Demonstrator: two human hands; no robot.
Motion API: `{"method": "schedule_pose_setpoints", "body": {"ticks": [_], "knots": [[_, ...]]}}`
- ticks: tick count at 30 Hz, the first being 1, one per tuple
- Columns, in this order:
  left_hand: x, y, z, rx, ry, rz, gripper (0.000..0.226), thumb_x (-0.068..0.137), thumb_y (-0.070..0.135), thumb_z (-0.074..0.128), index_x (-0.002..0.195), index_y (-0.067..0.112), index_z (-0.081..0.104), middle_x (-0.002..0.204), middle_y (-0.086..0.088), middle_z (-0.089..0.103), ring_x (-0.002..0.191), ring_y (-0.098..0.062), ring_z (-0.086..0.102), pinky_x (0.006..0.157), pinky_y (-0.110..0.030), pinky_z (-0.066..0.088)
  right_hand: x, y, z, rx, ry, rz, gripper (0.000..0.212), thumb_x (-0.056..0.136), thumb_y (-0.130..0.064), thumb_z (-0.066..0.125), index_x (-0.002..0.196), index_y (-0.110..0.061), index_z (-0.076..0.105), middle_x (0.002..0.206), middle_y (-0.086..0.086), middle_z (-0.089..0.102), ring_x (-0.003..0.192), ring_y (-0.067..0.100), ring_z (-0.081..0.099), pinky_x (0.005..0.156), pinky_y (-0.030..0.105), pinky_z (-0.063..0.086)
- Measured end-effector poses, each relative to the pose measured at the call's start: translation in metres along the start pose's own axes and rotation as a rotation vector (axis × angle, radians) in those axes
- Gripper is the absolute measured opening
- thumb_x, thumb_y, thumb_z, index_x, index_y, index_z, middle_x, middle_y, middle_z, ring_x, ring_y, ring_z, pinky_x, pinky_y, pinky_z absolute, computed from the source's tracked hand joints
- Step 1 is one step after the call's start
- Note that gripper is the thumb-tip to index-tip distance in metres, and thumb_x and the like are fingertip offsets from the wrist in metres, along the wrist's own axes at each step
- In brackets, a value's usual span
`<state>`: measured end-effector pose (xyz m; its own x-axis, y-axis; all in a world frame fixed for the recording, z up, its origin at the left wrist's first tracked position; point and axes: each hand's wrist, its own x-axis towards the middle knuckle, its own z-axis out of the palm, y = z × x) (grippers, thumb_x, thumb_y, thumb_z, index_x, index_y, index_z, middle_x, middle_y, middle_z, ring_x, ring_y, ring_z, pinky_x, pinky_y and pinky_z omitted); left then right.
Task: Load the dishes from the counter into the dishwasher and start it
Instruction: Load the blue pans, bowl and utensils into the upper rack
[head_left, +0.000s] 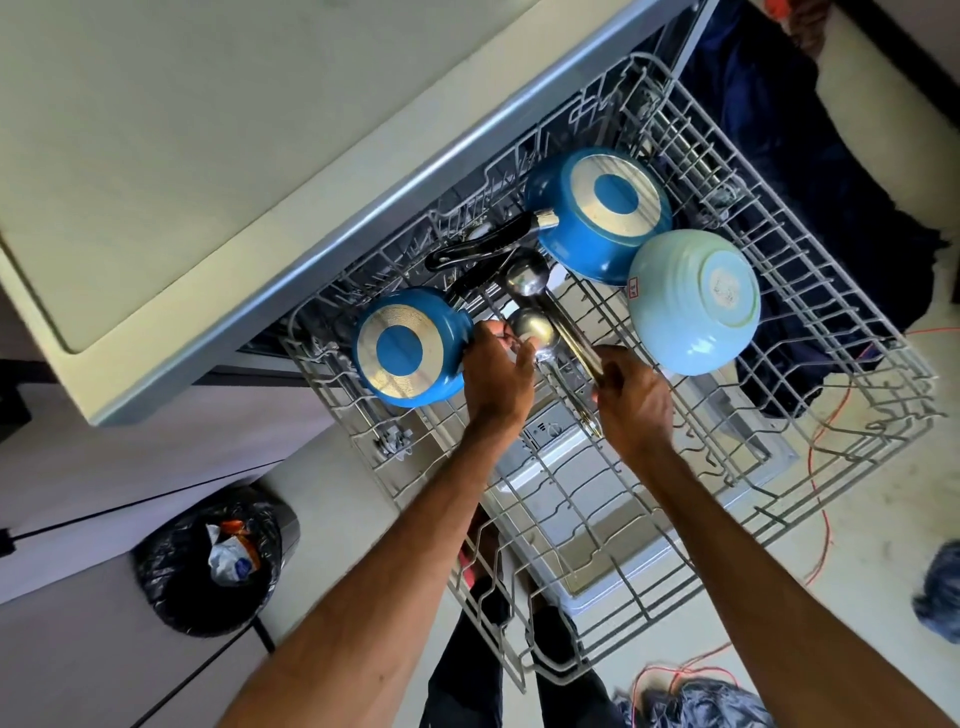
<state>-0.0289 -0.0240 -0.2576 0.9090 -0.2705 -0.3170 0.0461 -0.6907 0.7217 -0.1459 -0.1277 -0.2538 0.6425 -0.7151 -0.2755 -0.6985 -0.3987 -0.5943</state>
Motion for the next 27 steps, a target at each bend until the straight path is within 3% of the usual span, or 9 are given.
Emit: {"method": "schedule_pose_setpoints", "body": {"ticks": [2, 5, 8, 10, 15, 19, 22, 25, 27], "knots": [[0.003, -0.001, 0.002, -0.072, -0.016, -0.08, 0.036, 0.09, 0.022, 0.072, 0.111, -0.002, 0.057, 0.101, -0.017, 0.069, 0.083, -0.025, 0.07, 0.068, -0.041, 0.063, -0.001, -0.003, -0.002, -0.009, 0.023, 0.035, 0.023, 0.1, -0.007, 0.055, 0.119, -0.012, 0.066, 0.09, 0.0, 0.067, 0.068, 0.009, 0.056, 0.066, 0.025, 0.046], [0.005, -0.004, 0.002, -0.164, -0.066, -0.168, 0.035, 0.091, 0.019, 0.072, 0.114, -0.004, 0.06, 0.104, -0.018, 0.071, 0.084, -0.023, 0.072, 0.068, -0.041, 0.064, 0.0, 0.001, 0.004, -0.043, 0.066, -0.037, 0.019, 0.104, -0.017, 0.051, 0.117, -0.011, 0.063, 0.093, 0.01, 0.072, 0.079, 0.025, 0.07, 0.077, 0.031, 0.051], [0.006, -0.002, -0.001, -0.353, -0.122, -0.293, 0.038, 0.093, 0.02, 0.071, 0.117, -0.007, 0.06, 0.109, -0.022, 0.07, 0.088, -0.025, 0.073, 0.072, -0.04, 0.064, -0.004, 0.006, 0.011, -0.113, 0.024, -0.106, 0.034, 0.105, -0.031, 0.05, 0.129, -0.007, 0.051, 0.111, 0.02, 0.067, 0.1, 0.034, 0.068, 0.089, 0.043, 0.054], [0.006, 0.002, -0.005, -0.481, -0.167, -0.392, 0.04, 0.093, 0.021, 0.07, 0.119, -0.007, 0.059, 0.112, -0.023, 0.069, 0.087, -0.021, 0.073, 0.074, -0.033, 0.064, -0.013, 0.009, 0.015, -0.129, -0.008, -0.15, 0.042, 0.102, -0.022, 0.056, 0.139, -0.005, 0.043, 0.124, 0.025, 0.058, 0.114, 0.036, 0.061, 0.099, 0.051, 0.052], [0.008, 0.01, -0.016, -0.639, -0.279, -0.492, 0.035, 0.097, 0.026, 0.065, 0.116, -0.003, 0.058, 0.118, -0.022, 0.064, 0.103, -0.024, 0.07, 0.085, -0.034, 0.062, -0.029, 0.011, 0.015, -0.108, 0.011, -0.12, 0.05, 0.098, -0.007, 0.057, 0.145, -0.008, 0.038, 0.136, 0.02, 0.051, 0.126, 0.032, 0.052, 0.107, 0.043, 0.042], [0.005, 0.009, -0.03, -0.492, -0.305, -0.252, 0.039, 0.1, 0.041, 0.058, 0.109, 0.003, 0.062, 0.105, -0.012, 0.072, 0.095, -0.019, 0.073, 0.079, -0.031, 0.061, -0.027, -0.008, 0.001, 0.199, 0.044, -0.163, 0.041, 0.1, -0.021, 0.057, 0.137, -0.005, 0.049, 0.127, 0.015, 0.062, 0.117, 0.026, 0.061, 0.097, 0.052, 0.054], [0.01, 0.017, -0.035, -0.294, -0.378, -0.024, 0.04, 0.105, 0.041, 0.048, 0.106, 0.006, 0.066, 0.088, -0.003, 0.07, 0.083, -0.016, 0.071, 0.079, -0.042, 0.06, -0.024, -0.026, -0.02, 0.395, -0.002, -0.103, 0.052, 0.099, -0.027, 0.061, 0.144, -0.011, 0.042, 0.132, 0.008, 0.061, 0.114, 0.017, 0.064, 0.093, 0.039, 0.058], [0.017, 0.035, -0.031, -0.183, -0.619, 0.229, 0.033, 0.106, 0.038, 0.044, 0.094, 0.018, 0.067, 0.078, -0.003, 0.068, 0.065, -0.017, 0.068, 0.064, -0.05, 0.058, -0.013, -0.032, -0.042, 0.434, -0.124, -0.057, 0.069, 0.091, -0.035, 0.072, 0.149, -0.032, 0.035, 0.129, -0.003, 0.063, 0.106, 0.006, 0.067, 0.084, 0.023, 0.057], [0.022, 0.05, -0.023, -0.039, -0.712, 0.365, 0.035, 0.106, 0.037, 0.046, 0.09, 0.013, 0.067, 0.072, -0.01, 0.066, 0.055, -0.011, 0.06, 0.051, -0.037, 0.052, -0.005, -0.026, -0.051, 0.489, -0.22, 0.001, 0.061, 0.087, -0.033, 0.077, 0.139, -0.038, 0.047, 0.112, -0.009, 0.069, 0.097, 0.007, 0.072, 0.08, 0.028, 0.06]]}}
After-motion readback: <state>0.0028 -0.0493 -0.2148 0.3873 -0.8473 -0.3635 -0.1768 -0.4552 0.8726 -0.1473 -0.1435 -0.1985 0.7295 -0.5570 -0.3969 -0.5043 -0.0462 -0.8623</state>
